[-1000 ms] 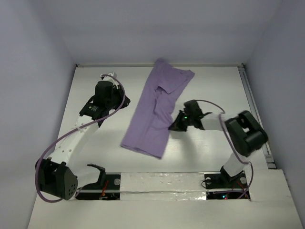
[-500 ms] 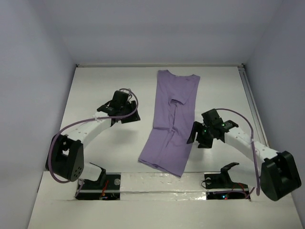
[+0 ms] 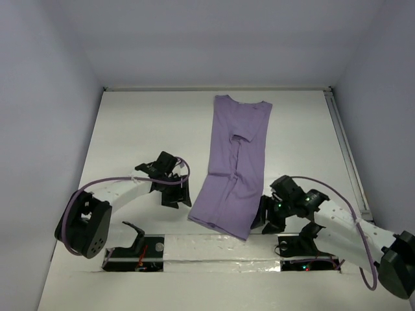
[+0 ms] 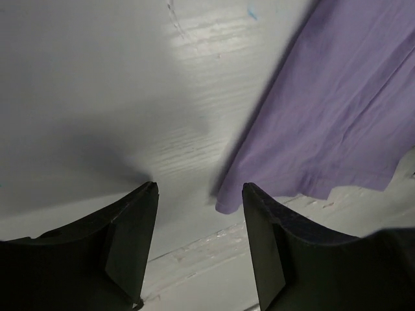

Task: Fold and stack the t-shirts
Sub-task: Rotate the tshirt 90 degrees, then grab the bottom of the folded rectangular tshirt with both arms

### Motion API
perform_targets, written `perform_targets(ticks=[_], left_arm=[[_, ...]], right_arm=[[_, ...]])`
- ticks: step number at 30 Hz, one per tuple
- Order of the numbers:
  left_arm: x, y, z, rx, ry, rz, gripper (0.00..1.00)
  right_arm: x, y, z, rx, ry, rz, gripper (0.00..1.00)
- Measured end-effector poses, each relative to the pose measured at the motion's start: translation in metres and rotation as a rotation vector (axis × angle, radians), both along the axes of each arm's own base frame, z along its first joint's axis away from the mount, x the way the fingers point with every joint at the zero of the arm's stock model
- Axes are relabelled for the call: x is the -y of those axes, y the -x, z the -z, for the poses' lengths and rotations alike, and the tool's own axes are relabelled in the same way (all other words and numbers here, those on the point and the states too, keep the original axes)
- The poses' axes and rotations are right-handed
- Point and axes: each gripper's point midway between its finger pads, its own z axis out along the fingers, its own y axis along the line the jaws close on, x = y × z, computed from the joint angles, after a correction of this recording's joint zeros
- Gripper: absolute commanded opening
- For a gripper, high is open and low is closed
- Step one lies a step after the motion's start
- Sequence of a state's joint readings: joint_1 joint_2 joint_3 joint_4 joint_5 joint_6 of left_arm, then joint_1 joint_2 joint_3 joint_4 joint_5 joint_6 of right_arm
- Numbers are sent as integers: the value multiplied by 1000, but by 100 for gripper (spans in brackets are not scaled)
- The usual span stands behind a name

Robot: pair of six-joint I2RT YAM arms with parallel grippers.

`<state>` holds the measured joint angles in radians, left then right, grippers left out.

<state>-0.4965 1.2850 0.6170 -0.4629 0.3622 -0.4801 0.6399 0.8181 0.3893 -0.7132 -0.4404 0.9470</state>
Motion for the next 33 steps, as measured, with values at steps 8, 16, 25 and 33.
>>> perform_targets(ticks=[8, 16, 25, 33], left_arm=[[17, 16, 5, -72, 58, 62, 52], [34, 38, 7, -130, 107, 149, 44], [33, 46, 11, -154, 101, 156, 27], [30, 45, 15, -155, 78, 145, 0]], right_arm=[[-20, 18, 6, -104, -10, -33, 56], [-36, 35, 18, -169, -11, -63, 49], [-44, 32, 24, -163, -36, -25, 32], [-44, 31, 30, -155, -13, -23, 0]])
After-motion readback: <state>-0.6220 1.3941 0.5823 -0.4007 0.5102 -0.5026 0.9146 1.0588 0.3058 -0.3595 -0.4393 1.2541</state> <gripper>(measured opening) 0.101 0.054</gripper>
